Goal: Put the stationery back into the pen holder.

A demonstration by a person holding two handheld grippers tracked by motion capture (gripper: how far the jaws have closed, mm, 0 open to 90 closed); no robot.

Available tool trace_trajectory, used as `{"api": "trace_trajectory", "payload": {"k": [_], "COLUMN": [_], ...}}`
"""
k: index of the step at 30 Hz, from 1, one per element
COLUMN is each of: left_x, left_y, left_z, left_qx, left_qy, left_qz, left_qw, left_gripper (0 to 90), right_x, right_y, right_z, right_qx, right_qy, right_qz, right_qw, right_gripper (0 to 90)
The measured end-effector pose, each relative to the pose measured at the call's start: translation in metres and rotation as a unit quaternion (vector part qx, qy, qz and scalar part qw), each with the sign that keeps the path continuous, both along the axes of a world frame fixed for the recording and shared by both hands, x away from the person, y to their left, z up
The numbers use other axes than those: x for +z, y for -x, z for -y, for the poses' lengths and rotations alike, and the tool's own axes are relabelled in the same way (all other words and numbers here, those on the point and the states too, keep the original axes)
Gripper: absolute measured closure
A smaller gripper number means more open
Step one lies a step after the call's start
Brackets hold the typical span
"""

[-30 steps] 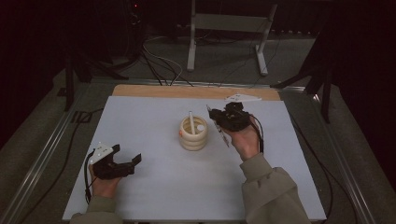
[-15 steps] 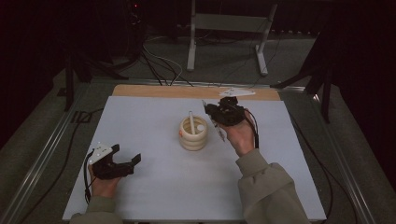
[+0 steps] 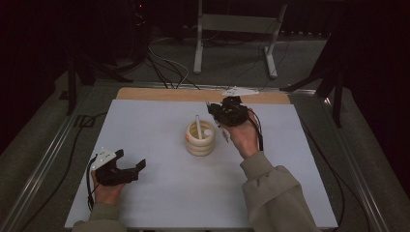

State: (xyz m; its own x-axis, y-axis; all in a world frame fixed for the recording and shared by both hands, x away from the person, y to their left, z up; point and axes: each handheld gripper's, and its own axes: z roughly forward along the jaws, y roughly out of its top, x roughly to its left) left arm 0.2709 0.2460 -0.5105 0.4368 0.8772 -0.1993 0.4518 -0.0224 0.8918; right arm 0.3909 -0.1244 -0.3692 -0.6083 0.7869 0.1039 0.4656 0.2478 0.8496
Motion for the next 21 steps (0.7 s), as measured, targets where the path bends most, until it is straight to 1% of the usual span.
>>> {"api": "trace_trajectory", "payload": {"k": [10,18,21], "left_x": [0.000,0.000,0.000], "left_y": [0.000,0.000,0.000], "left_z": [0.000,-0.001,0.000], "left_qx": [0.000,0.000,0.000], "left_qy": [0.001,0.001,0.002], "left_qz": [0.000,0.001,0.000], "left_qw": [1.0000,1.0000,1.0000], "left_gripper": [0.1,0.1,0.1], "right_x": [0.001,0.003,0.002], "right_y": [-0.007,-0.012,-0.014], "right_z": [-0.007,-0.013,-0.013], "right_qx": [-0.001,-0.003,-0.004], "right_qy": [0.004,0.012,0.012], "right_qz": [0.005,0.019,0.020], "right_qw": [1.0000,0.9997,0.9997], "right_gripper": [80.4,80.2,80.2]}}
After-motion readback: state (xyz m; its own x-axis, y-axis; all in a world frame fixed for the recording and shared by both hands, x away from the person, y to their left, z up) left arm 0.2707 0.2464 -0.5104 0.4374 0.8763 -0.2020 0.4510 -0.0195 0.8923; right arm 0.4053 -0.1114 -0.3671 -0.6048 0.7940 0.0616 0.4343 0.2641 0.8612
